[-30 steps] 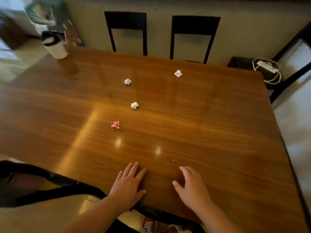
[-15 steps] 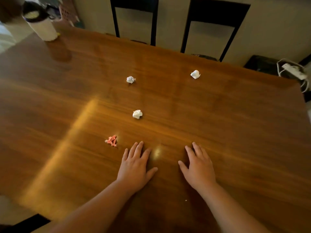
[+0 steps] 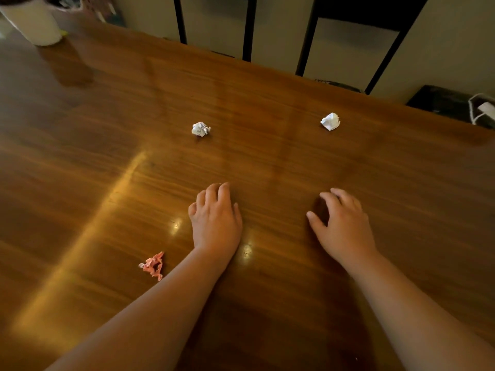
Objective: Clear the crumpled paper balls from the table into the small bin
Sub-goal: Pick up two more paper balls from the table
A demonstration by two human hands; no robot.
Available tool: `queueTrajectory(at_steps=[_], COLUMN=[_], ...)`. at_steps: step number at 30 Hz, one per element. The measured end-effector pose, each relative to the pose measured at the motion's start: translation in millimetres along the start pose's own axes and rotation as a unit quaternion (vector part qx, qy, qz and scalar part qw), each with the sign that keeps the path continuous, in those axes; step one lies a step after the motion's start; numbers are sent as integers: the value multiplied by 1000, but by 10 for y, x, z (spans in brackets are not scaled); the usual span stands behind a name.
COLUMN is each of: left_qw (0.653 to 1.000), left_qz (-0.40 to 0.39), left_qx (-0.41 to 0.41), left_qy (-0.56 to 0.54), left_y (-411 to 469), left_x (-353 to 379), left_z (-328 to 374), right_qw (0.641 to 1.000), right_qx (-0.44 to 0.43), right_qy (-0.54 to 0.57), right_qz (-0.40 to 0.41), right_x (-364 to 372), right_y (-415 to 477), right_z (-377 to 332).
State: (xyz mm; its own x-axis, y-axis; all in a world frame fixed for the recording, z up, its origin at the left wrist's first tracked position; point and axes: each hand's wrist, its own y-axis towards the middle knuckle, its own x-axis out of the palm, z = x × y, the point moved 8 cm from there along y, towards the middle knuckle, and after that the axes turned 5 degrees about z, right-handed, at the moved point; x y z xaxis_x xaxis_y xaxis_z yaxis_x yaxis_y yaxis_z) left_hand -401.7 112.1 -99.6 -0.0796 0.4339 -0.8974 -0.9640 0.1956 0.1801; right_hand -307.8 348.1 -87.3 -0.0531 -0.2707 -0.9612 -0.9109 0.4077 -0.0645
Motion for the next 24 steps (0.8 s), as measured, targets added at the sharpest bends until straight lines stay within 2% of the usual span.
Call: queueTrajectory(at_steps=[4, 8, 15, 24], left_qw=[995, 989, 987, 985], left_qz=[-10, 4, 28, 37], left_qx=[93, 144, 160, 169], left_qy=[-42, -17, 2, 9], left_y=[46, 50, 41, 32], left_x=[143, 207, 229, 237], left_z=[291, 409, 430, 447], right_qw=[999, 994, 985, 991], right_qx=[8, 25, 48, 31], right_qy=[22, 52, 42, 18], right_qz=[42, 91, 158, 127], right_x=[-88, -194, -326, -232], right_y=[486, 993, 1753, 2142], right_z=[55, 75, 196, 192])
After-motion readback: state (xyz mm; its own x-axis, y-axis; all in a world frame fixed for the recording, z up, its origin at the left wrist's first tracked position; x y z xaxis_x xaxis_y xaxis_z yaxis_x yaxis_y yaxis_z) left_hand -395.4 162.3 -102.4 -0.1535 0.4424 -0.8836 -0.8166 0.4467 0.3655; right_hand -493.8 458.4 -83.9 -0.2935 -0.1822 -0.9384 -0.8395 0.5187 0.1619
